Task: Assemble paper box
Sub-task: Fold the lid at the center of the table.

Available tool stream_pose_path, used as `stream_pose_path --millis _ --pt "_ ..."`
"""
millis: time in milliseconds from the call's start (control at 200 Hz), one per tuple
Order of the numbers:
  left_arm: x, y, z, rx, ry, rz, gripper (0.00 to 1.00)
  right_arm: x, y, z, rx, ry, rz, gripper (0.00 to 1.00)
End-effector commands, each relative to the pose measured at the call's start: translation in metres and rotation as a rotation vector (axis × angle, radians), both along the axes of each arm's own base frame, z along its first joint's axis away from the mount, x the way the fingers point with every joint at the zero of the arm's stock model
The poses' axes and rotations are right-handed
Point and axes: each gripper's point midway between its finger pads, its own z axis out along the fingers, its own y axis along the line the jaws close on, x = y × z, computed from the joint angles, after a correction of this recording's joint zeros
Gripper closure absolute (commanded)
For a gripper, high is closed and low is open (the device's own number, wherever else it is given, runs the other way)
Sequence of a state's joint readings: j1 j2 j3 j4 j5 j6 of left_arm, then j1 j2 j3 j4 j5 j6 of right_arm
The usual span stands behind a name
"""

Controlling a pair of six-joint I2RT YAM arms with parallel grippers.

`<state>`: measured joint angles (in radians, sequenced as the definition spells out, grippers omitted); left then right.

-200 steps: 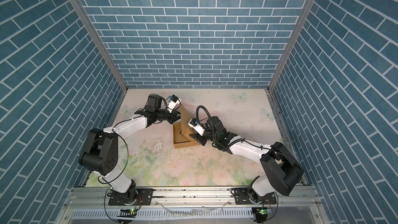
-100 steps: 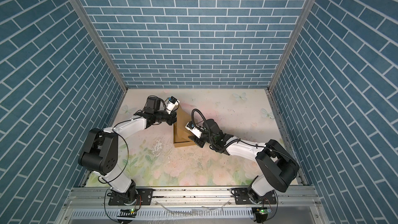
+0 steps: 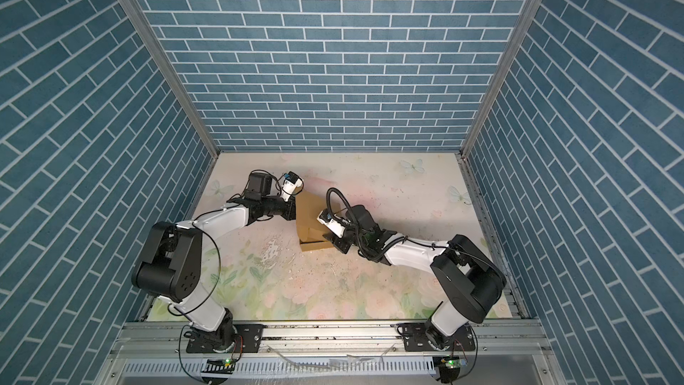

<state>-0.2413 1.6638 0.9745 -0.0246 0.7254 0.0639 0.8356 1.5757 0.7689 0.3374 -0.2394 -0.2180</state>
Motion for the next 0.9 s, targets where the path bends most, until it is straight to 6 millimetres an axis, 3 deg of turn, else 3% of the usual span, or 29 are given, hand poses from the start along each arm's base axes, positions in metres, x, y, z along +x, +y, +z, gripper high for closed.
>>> stream_pose_path --millis 0,290,600,895 --pt "-0.004 0.008 0.008 -0.007 -0.02 0.013 0.52 0.008 0.002 -0.004 -0.019 -0.017 -0.013 0.57" --pt "-0.008 0.039 0.007 0.001 -0.019 0.097 0.39 0.009 0.008 -0.011 -0.001 0.004 -0.009 0.57" --pt "-0.014 0.055 0.018 -0.007 0.016 0.124 0.3 0.013 0.015 -0.014 0.001 0.012 0.002 0.57" --pt "-0.039 0.122 0.03 -0.023 0.159 0.335 0.32 0.013 0.017 -0.019 0.005 0.024 0.013 0.57"
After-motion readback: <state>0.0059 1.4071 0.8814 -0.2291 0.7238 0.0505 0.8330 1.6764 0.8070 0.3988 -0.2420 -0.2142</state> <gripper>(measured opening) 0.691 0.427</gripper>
